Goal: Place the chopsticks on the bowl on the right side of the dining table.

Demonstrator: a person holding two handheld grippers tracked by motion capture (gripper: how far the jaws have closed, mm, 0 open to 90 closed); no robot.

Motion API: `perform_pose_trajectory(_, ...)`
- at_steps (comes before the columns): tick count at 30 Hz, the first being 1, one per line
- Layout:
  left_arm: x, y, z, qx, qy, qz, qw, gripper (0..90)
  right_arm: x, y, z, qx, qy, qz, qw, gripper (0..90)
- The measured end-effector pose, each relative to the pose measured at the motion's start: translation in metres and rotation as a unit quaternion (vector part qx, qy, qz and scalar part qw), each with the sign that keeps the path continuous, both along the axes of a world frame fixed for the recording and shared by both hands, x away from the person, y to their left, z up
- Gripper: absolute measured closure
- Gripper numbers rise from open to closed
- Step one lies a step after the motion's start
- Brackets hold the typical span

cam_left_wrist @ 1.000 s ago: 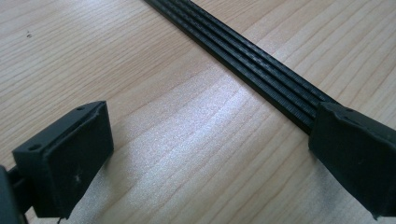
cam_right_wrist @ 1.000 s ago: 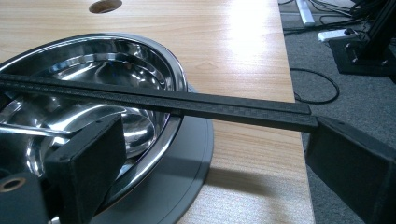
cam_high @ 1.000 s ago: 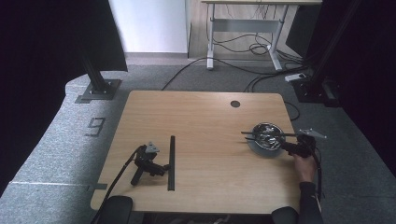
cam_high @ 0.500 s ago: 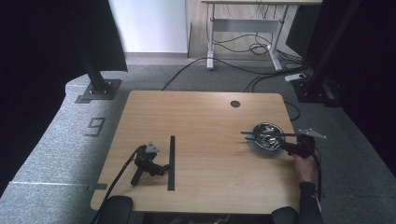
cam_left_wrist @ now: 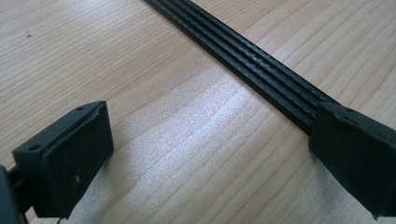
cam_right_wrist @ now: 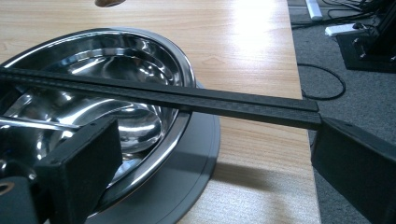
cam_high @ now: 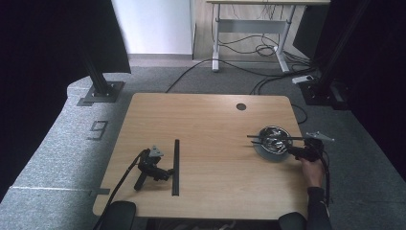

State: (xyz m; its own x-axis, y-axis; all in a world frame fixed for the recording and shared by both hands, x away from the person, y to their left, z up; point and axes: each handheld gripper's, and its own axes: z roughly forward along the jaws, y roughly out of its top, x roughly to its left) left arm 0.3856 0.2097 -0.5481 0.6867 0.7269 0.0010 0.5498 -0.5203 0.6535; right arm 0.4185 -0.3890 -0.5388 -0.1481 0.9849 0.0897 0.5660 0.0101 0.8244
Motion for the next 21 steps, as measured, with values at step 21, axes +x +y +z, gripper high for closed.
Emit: perform_pose_trajectory(21,0.000,0.000,0.000,-0.001,0.000,0.000,1.0000,0.0,-0.030,0.016,0.025,-0.008,0.003,0.049,0.9988,0.6)
